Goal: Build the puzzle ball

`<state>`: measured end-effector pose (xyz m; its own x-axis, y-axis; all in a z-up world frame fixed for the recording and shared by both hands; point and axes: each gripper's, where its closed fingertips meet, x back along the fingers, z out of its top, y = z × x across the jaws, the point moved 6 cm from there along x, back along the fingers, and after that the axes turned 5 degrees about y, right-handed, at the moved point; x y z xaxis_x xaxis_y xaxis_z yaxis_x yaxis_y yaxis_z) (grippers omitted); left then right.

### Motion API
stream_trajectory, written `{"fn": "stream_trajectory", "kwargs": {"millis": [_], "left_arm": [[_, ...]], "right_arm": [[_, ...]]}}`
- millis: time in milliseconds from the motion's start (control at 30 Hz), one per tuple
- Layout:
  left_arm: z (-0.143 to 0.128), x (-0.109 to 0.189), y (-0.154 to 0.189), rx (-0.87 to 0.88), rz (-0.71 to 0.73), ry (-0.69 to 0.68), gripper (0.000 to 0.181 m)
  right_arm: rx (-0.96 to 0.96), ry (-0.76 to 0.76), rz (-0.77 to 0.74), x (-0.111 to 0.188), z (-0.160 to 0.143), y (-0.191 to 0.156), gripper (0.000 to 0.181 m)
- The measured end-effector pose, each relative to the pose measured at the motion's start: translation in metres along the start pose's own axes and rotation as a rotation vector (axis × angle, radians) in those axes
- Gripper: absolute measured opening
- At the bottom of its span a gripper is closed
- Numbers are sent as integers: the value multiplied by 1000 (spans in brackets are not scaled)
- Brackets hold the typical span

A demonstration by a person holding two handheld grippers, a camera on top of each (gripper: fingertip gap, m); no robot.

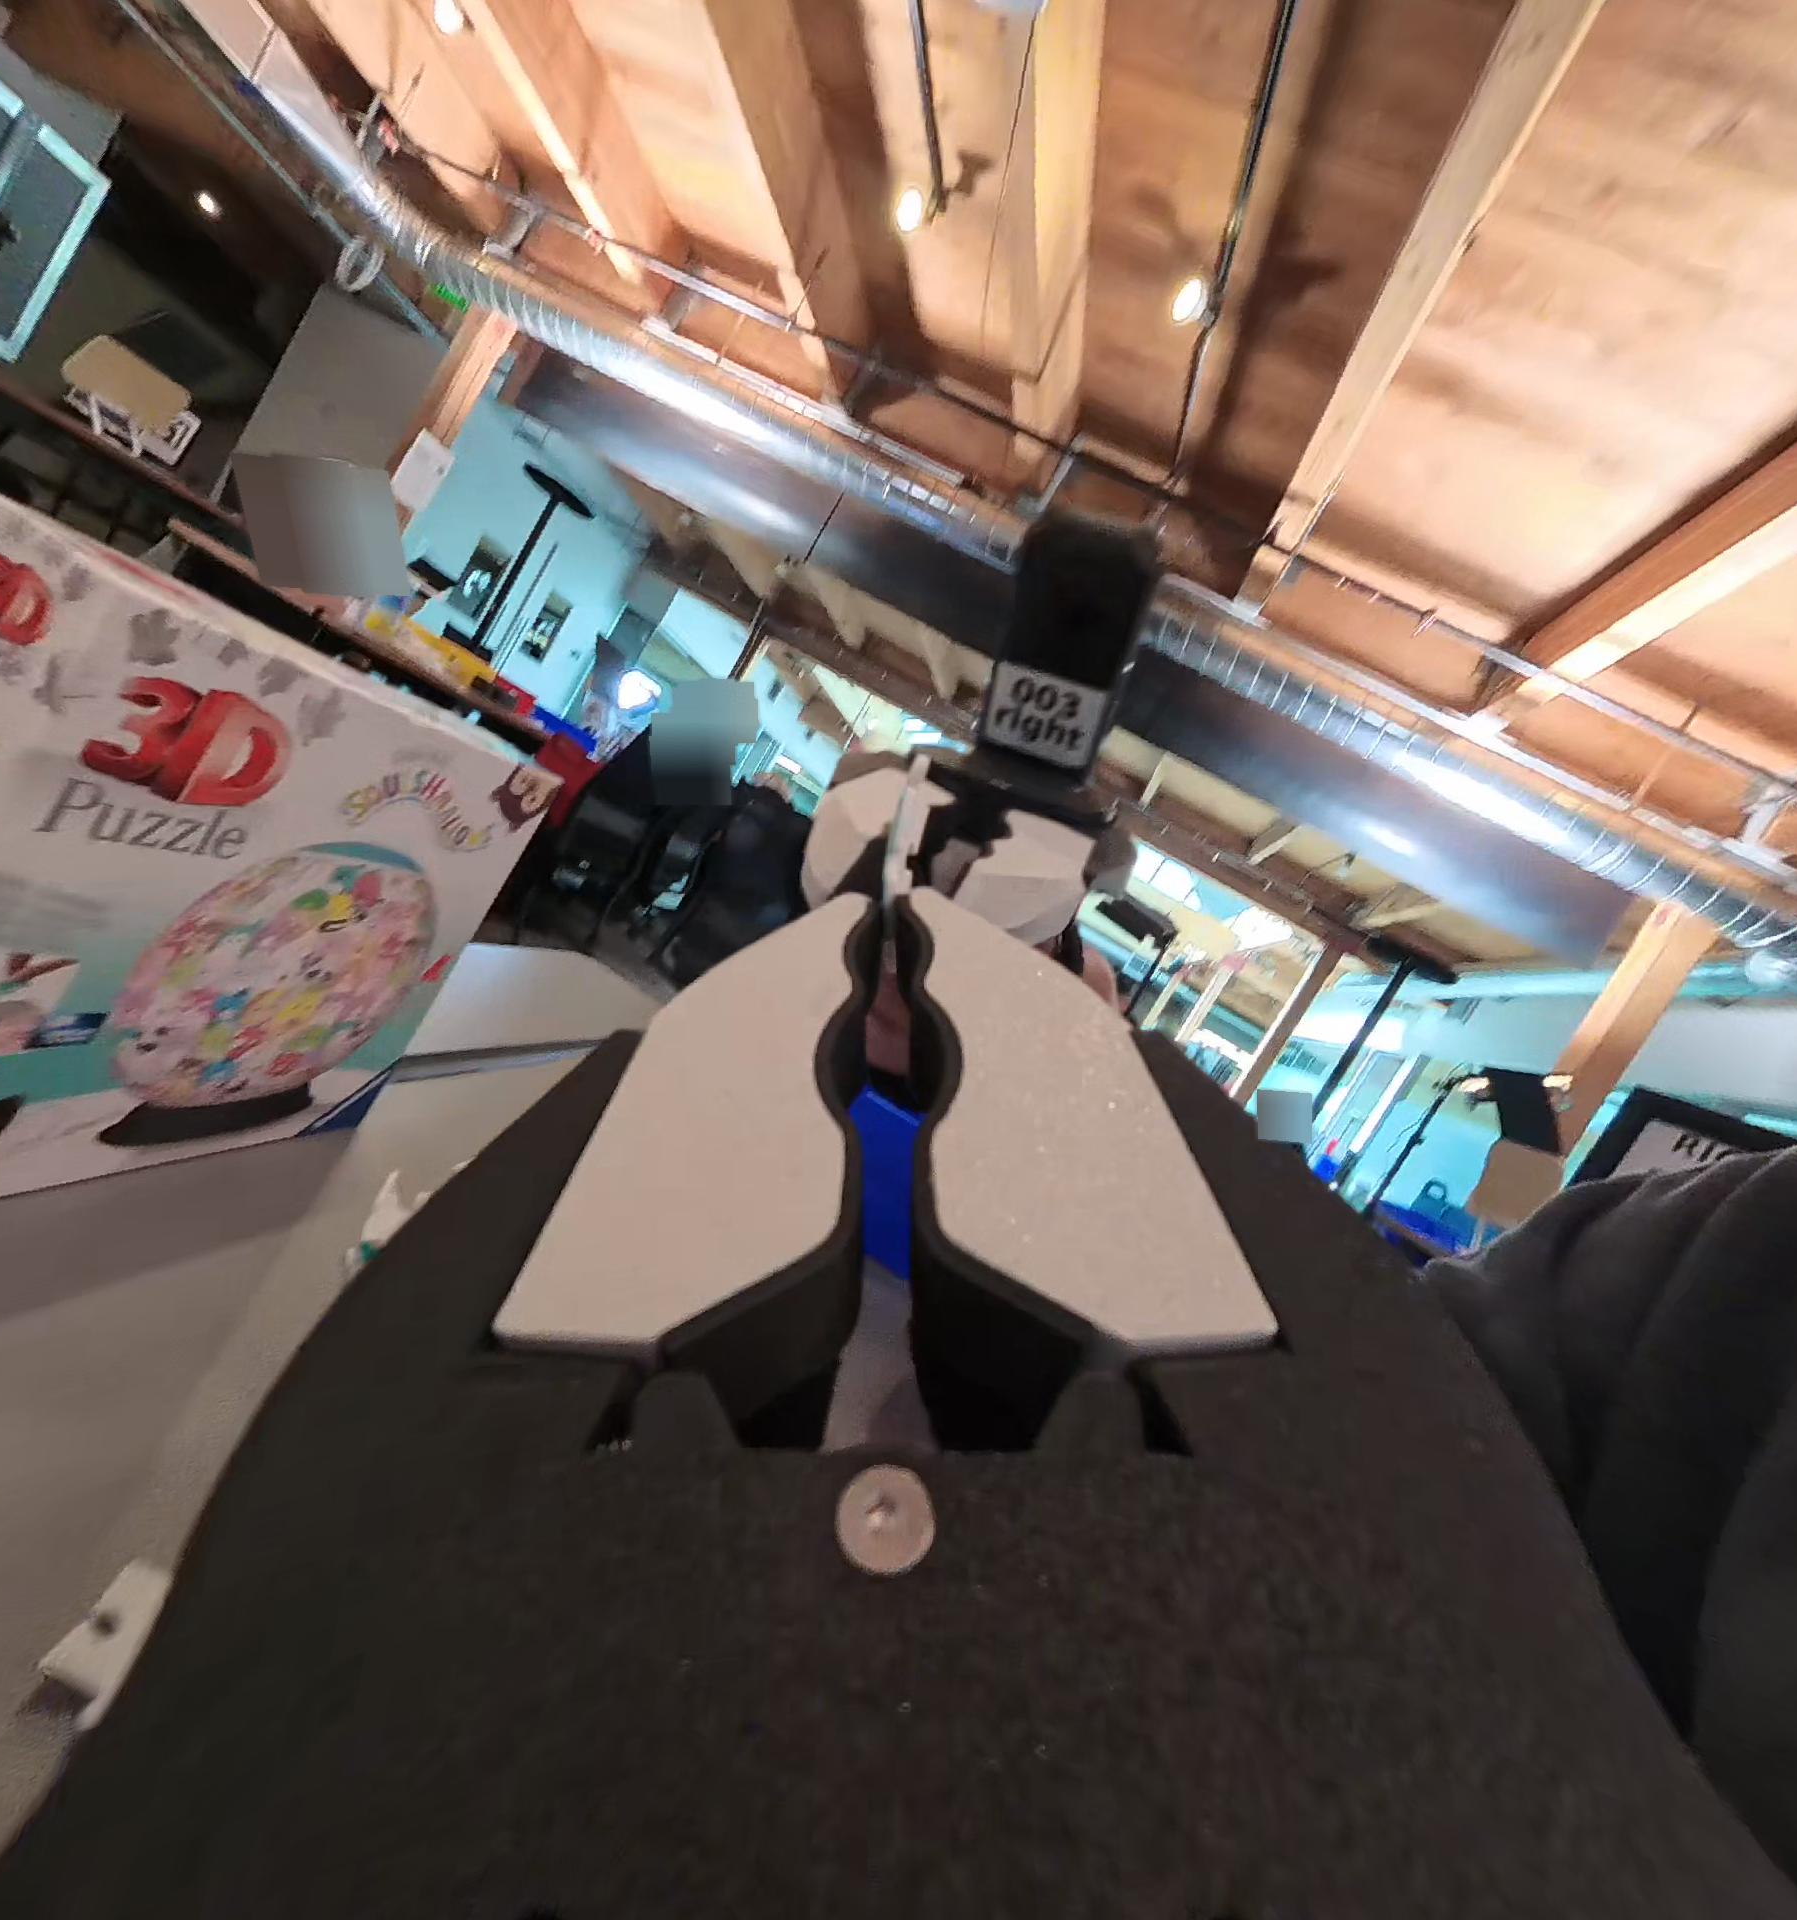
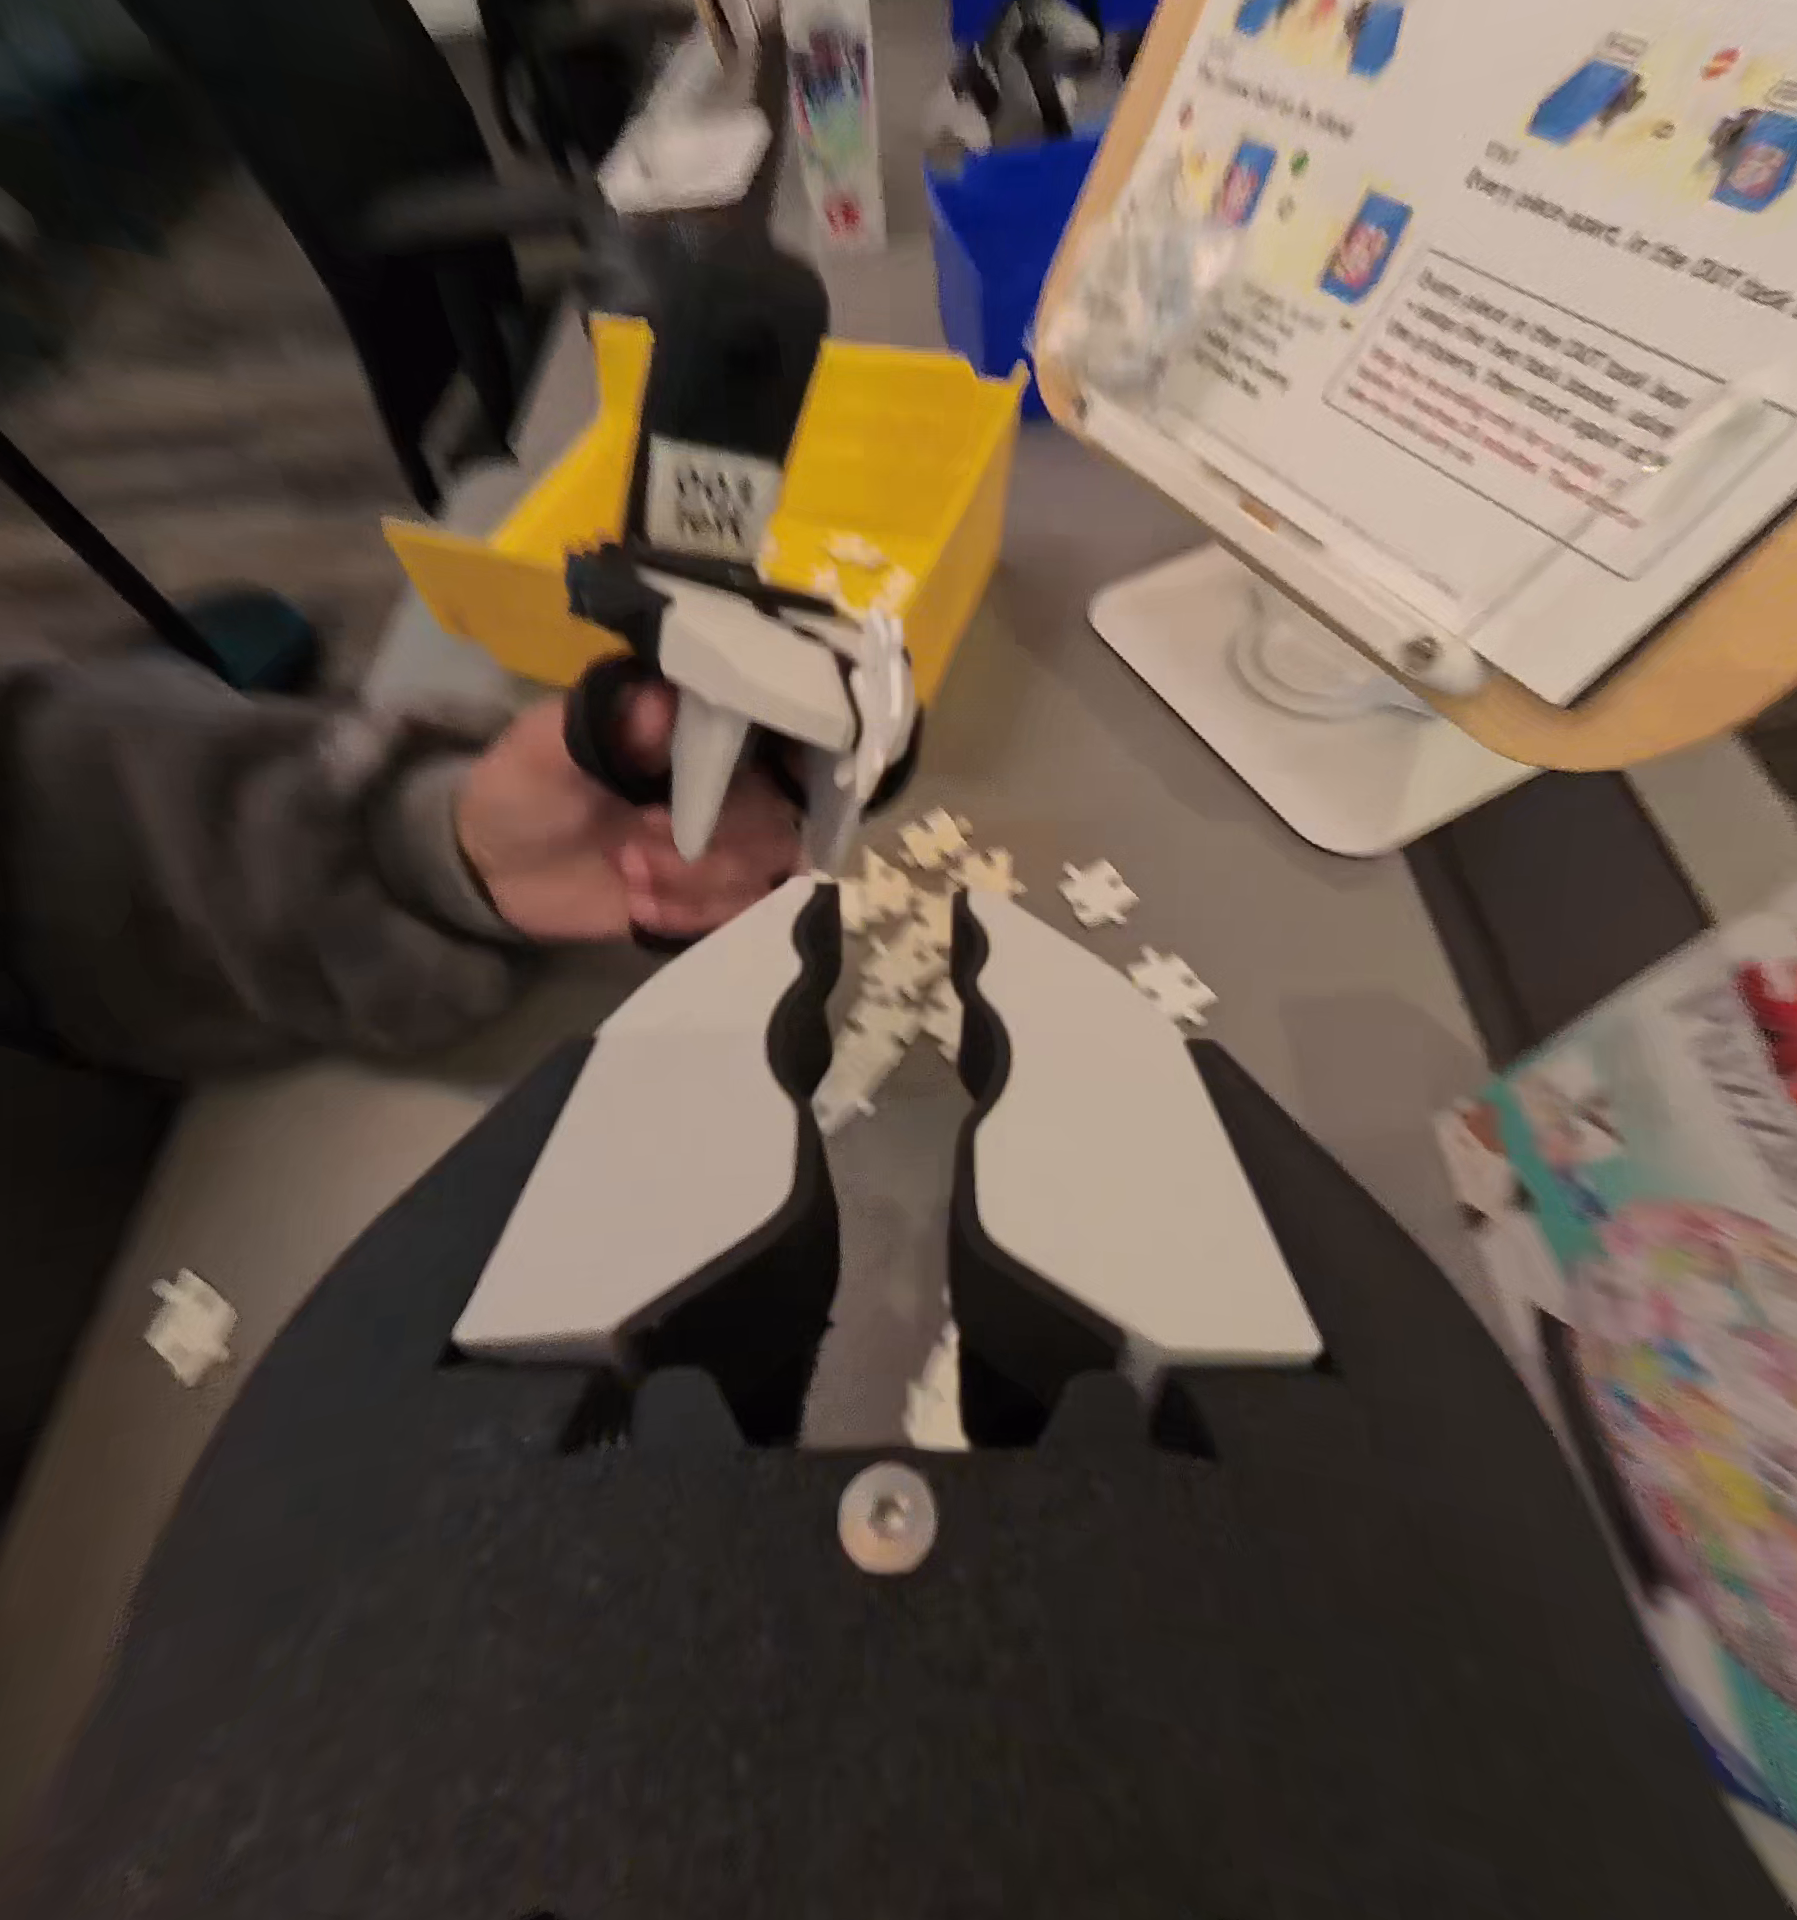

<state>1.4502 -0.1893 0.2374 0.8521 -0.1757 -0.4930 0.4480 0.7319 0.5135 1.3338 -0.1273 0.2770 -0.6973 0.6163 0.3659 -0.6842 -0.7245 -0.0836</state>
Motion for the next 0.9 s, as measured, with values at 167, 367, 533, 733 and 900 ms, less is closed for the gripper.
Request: {"fn": "stream_trajectory", "kwargs": {"millis": [167,367,533,733,900], "left_arm": [[-5,-3,3,20,-31,38,2],[-3,-1,1,-23,-40,-61,7],[-2,0,2,-162,6,-229,24],[-18,-7,13,-290,-7,-411,24],[-30,-10,12,-348,24,-503,22]], "right_arm": [[-159,114,116,-25,3,-4,17],[-106,130,120,-25,2,-6,2],[8,-101,127,-15,-15,-11,2],[15,-279,101,-9,-30,-14,2],[-2,-342,111,-6,-38,-14,2]]}}
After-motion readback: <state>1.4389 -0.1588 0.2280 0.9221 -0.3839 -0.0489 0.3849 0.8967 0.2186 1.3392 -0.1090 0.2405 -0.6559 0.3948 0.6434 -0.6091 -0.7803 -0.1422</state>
